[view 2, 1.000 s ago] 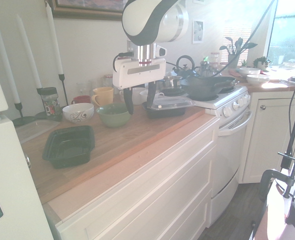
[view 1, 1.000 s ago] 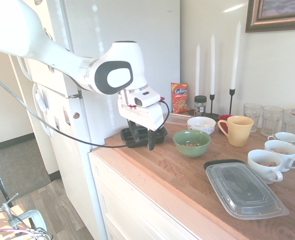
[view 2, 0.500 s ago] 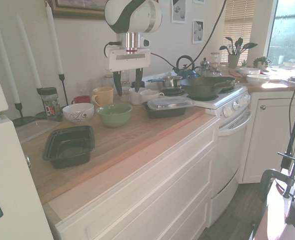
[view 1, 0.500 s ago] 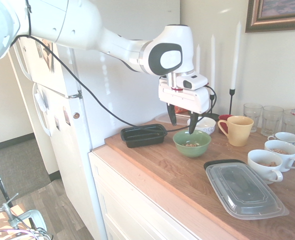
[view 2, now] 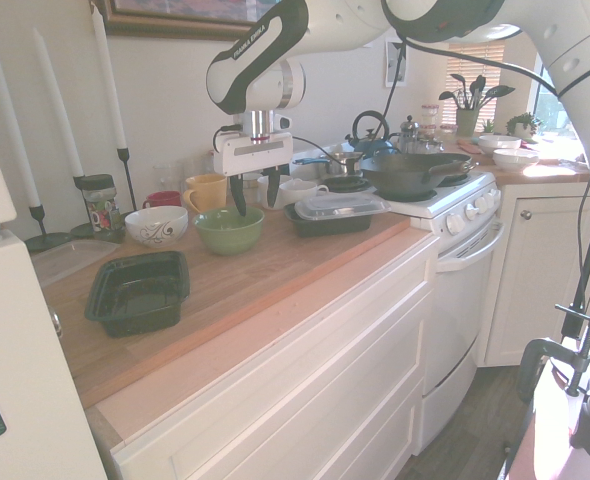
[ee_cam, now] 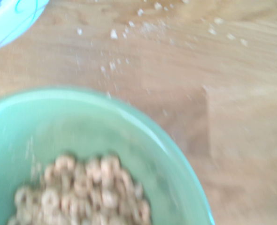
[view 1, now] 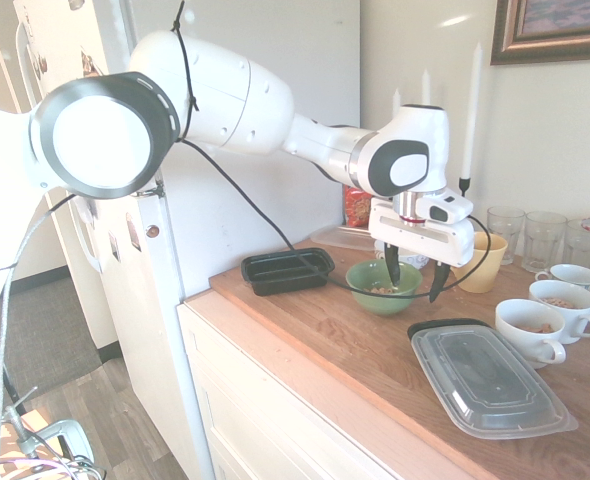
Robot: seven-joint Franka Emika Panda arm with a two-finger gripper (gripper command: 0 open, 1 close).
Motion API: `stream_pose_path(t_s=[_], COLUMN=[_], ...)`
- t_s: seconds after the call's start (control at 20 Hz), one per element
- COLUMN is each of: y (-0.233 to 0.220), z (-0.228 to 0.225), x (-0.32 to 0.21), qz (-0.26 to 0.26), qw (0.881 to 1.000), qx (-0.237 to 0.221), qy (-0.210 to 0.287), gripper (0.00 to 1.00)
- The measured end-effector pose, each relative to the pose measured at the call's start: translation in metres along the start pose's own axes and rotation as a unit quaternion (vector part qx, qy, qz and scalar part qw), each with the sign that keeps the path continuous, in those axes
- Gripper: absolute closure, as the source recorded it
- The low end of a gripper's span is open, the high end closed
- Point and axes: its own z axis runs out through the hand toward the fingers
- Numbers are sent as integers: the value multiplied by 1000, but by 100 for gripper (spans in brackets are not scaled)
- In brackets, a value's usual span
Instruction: Pour the cereal into the box
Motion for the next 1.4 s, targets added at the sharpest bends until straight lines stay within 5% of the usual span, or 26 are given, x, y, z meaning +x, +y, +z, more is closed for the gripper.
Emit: stream_pose_path(t_s=[0.4, 0.45, 1.4], y=[-28, -29, -38], z=[34, 38, 50], x=[18, 18, 18], qz=[3, 3, 13], qw=[1000, 1000, 999], qx=[6, 5, 8], qy=[-16, -18, -40], gripper=[0, 100, 100])
